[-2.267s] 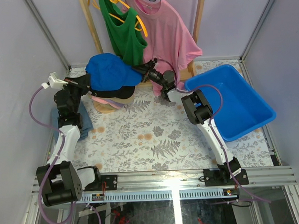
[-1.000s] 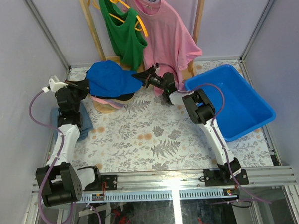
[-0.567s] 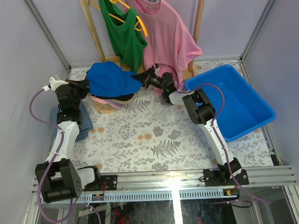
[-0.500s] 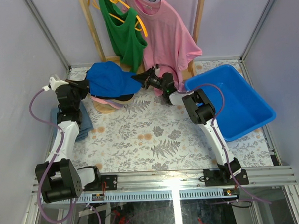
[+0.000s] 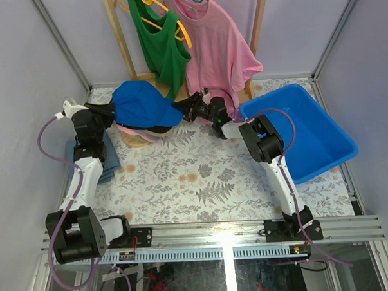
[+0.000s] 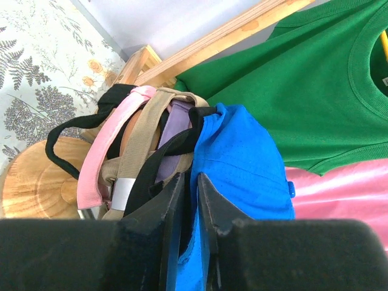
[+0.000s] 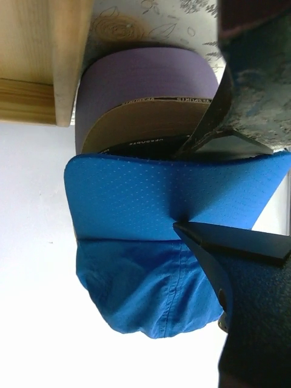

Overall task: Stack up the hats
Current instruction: Stack the hat on the hat.

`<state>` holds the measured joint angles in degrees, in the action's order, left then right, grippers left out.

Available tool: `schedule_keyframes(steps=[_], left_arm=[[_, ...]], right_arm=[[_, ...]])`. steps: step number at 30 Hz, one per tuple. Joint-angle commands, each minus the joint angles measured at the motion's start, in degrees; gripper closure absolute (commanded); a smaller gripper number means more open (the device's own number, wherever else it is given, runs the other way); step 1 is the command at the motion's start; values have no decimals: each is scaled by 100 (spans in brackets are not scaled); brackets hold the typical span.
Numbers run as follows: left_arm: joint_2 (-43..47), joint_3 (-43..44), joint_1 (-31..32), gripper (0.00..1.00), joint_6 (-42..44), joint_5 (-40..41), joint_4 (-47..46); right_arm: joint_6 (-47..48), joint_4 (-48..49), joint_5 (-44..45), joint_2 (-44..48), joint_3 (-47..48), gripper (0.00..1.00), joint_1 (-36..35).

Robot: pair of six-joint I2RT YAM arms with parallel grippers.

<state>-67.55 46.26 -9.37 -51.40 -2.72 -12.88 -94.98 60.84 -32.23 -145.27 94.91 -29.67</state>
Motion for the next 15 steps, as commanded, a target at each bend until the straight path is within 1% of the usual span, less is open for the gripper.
schedule_keyframes(steps=[1, 9, 15], left_arm=[[95, 60, -15, 84, -80, 172, 163], [182, -10, -20, 71, -236, 202, 136], [216, -37, -14, 69, -266, 220, 185]], right_arm=[[446, -216, -134, 436, -301, 50, -34], [815, -402, -92, 774, -701, 47, 27], [916, -412, -75, 900, -810, 45, 66]])
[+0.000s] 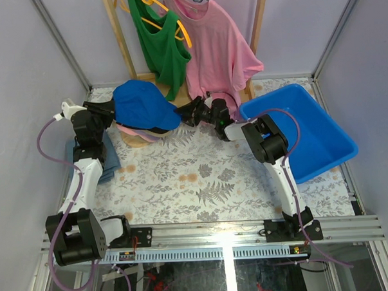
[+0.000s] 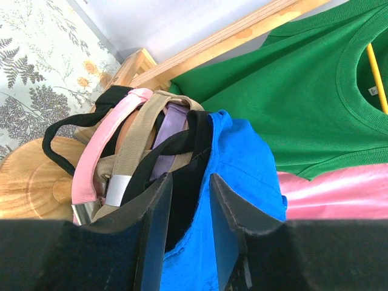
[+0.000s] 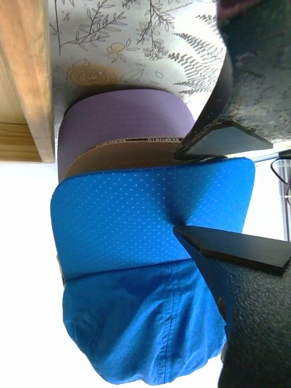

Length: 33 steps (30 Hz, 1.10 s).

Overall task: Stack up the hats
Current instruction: Stack the hat on the hat.

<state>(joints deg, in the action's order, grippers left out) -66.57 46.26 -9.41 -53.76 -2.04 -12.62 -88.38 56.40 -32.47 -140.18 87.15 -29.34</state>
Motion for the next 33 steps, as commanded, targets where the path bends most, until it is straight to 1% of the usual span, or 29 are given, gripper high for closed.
schedule_keyframes(steps=[1, 9, 20, 33], left_arm=[[135, -42, -12, 68, -30, 178, 171], [234, -21, -11, 60, -12, 309, 273], [316, -18, -20, 56, 23, 506, 404], [375, -21, -32, 49, 76, 679, 613]], right_arm=[[286, 23, -43, 413, -60, 45, 29], [543, -123, 69, 658, -233, 44, 60], [805, -251, 186, 921, -415, 44, 103], [1557, -958, 394, 1232, -759, 43, 112]])
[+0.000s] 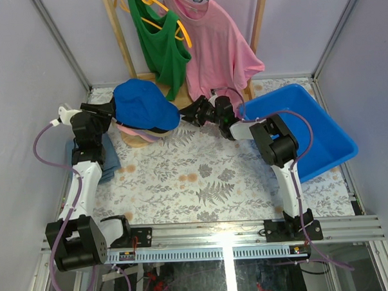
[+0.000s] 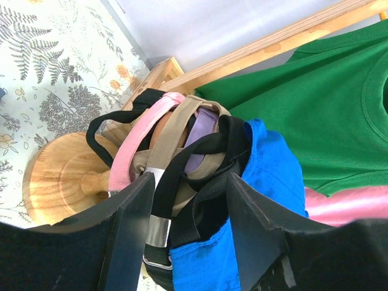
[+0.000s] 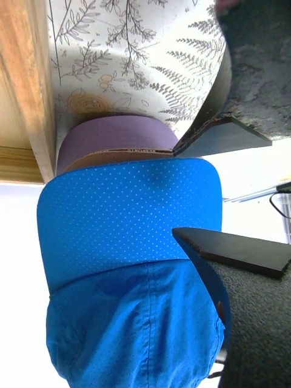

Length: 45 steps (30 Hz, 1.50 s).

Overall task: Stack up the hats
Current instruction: Stack the hat on the hat, then reset both arms

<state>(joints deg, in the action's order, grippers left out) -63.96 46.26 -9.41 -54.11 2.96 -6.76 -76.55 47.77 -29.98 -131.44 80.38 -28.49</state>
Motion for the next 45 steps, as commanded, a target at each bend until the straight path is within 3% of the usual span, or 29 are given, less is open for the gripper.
schedule_keyframes(steps=[1, 28, 38, 41, 45], left_arm=[[124, -24, -30, 49, 111, 185, 45], [501, 80, -104, 37, 420, 528, 750], [1242, -33, 66, 37, 547, 996, 831], [1364, -36, 383, 37, 681, 1232, 826], [1492, -21, 1268, 37, 1012, 1883, 784]], right_arm=[[404, -105, 168, 367, -111, 43, 22], [2141, -1622, 1225, 1619, -980, 39, 7], [3732, -3070, 2823, 2893, -1378, 34, -368], [4217, -3698, 3470, 3245, -1322, 30, -593], [4715, -4384, 4382, 3739, -1308, 25, -881]])
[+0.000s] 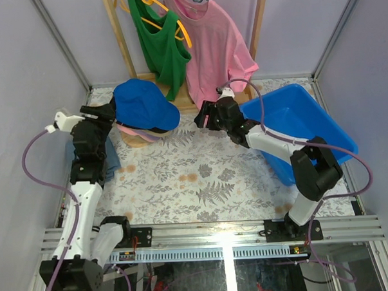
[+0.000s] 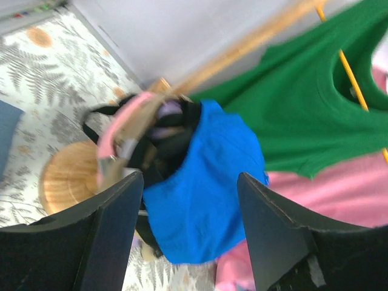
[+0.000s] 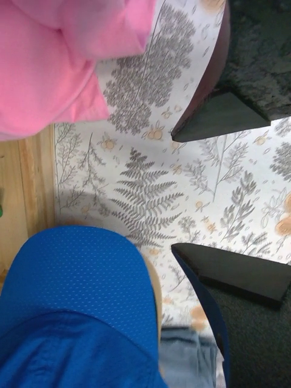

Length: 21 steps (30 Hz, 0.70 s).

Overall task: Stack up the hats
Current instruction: Reset both arms

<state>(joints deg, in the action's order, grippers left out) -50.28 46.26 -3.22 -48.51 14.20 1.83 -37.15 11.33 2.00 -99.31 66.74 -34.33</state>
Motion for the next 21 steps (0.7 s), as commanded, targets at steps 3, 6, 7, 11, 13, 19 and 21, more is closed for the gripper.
schedule_keyframes(steps=[3, 6, 7, 11, 13, 19, 21], left_arm=[[225, -106, 1366, 37, 731, 1280, -129], [380, -303, 2067, 37, 929, 1789, -181], [421, -351, 2320, 37, 990, 1967, -186], [463, -485, 3427, 37, 1229, 2826, -216], [423, -560, 3962, 37, 1347, 3250, -293], [213, -679, 5050, 36, 1484, 4193, -424], [200, -753, 5251, 36, 1501, 4381, -495]], right_arm=[[868, -1109, 1553, 940, -115, 21, -353], [882, -1154, 1849, 1468, -561, 20, -373], [869, -1139, 1953, 1665, -809, 20, -377], [923, -954, 2368, 2484, -1539, 19, -384], [948, -936, 2619, 2819, -1789, 17, -391], [747, -996, 3441, 3523, -2227, 4, -391], [641, -1045, 3688, 3657, -2309, 0, -386]])
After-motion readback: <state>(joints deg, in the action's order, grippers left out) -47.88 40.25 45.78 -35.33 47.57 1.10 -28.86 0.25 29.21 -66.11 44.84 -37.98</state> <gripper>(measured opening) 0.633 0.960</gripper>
